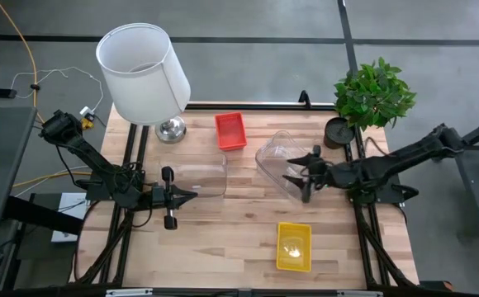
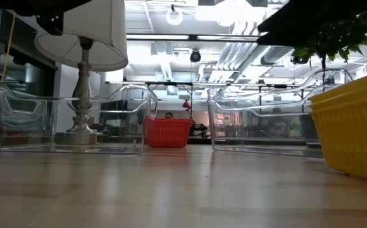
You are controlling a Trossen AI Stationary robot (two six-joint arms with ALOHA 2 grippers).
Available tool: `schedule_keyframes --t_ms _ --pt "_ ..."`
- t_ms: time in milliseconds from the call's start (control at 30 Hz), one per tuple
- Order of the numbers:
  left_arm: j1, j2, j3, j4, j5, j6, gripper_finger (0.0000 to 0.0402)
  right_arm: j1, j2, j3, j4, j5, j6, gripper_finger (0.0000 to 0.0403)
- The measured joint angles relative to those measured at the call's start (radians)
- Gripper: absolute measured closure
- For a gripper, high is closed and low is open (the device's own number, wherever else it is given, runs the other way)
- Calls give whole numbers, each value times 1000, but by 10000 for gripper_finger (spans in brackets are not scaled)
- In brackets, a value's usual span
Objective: Stack baskets by color
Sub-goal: Stack the left transparent bin on the right transparent bins
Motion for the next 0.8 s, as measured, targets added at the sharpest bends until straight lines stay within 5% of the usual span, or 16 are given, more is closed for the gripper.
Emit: schedule_keyframes --t_ms 233,367,533,800 --pt "0 0 35 -4 -83 1 395 88 -235 -82 -3 -40 -24 155" --pt "-1 28 127 -188 -109 -27 359 139 -284 -123 48 -46 -26 155" --pt "26 80 334 -678 -86 -199 280 172 -263 -133 64 -42 -58 155" --pt "137 210 708 -1604 253 -716 180 172 -206 -133 67 -41 -42 155"
